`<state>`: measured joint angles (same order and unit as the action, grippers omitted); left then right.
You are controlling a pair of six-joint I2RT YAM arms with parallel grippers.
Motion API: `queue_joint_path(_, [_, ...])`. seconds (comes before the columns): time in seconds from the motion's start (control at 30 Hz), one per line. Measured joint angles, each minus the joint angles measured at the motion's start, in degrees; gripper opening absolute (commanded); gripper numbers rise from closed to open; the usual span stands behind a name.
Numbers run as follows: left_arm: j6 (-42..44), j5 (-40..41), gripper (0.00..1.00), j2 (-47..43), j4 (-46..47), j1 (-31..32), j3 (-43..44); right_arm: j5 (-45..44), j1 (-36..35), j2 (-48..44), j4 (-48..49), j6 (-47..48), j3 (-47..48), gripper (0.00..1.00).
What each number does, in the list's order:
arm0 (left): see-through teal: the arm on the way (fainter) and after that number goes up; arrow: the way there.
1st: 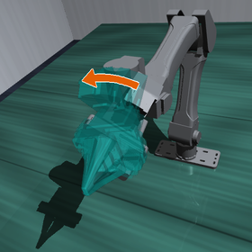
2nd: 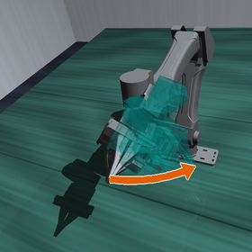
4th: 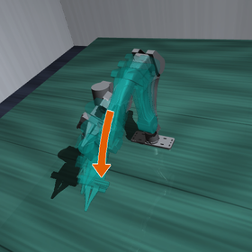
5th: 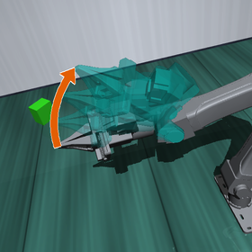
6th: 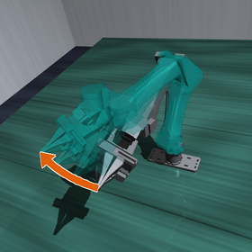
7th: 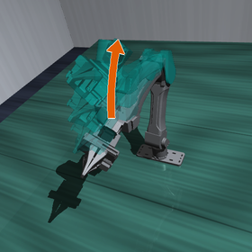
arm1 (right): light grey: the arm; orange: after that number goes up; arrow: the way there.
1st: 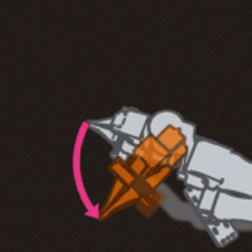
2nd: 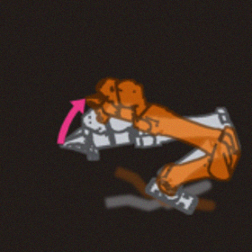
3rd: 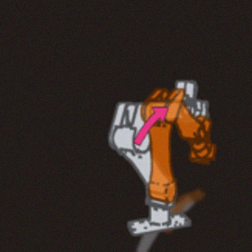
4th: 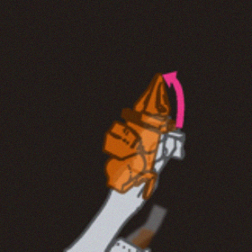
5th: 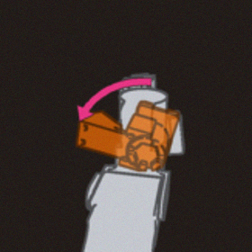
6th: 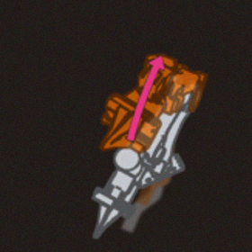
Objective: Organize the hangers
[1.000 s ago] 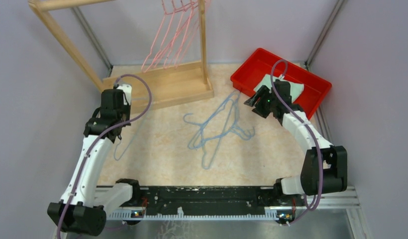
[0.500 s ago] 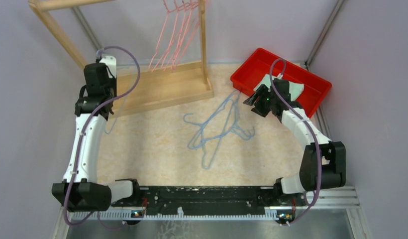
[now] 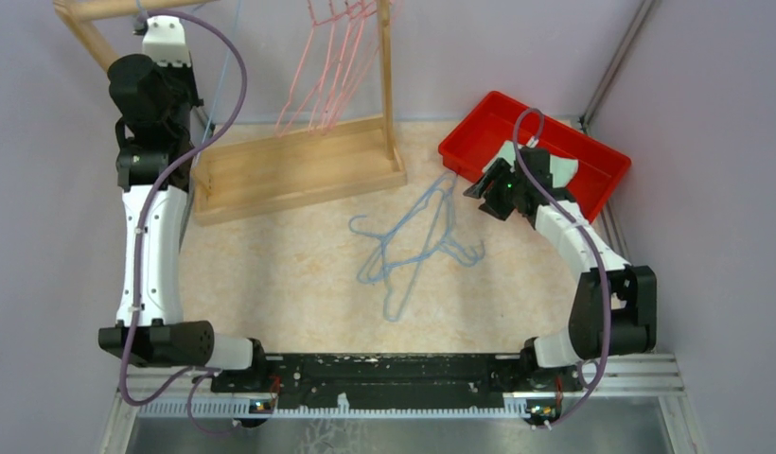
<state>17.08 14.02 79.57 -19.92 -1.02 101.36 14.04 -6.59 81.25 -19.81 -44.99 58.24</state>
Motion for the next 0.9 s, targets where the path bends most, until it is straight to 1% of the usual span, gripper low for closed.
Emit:
queue_joint_path(0.17, [-0.6, -2.6, 0.0, 2.3, 1.3, 0.0, 4.1, -0.4, 0.0, 1.4, -0.5, 0.0, 1.2, 0.56])
queue_joint_path(0.37, [-1.2, -4.9, 0.0, 8.8, 1.4, 0.0, 8.1, -0.9, 0.0, 1.7, -0.4, 0.0, 1.9, 0.56])
queue_joint_path(0.53, [-1.8, -6.5, 0.0, 14.6, -0.5, 0.0, 13.9, -1.2, 0.0, 1.7, -0.6, 0.0, 2.1, 0.56])
queue_joint_path(0.73, [-3.5, -8.5, 0.0, 19.6, -3.0, -0.1, 20.1, -1.4, 0.0, 1.8, -0.8, 0.0, 2.6, 0.56])
queue_joint_path(0.9, [-4.4, -10.4, 0.0, 21.9, -3.7, 0.7, 20.7, -1.4, 0.0, 1.9, -0.9, 0.3, 2.6, 0.56])
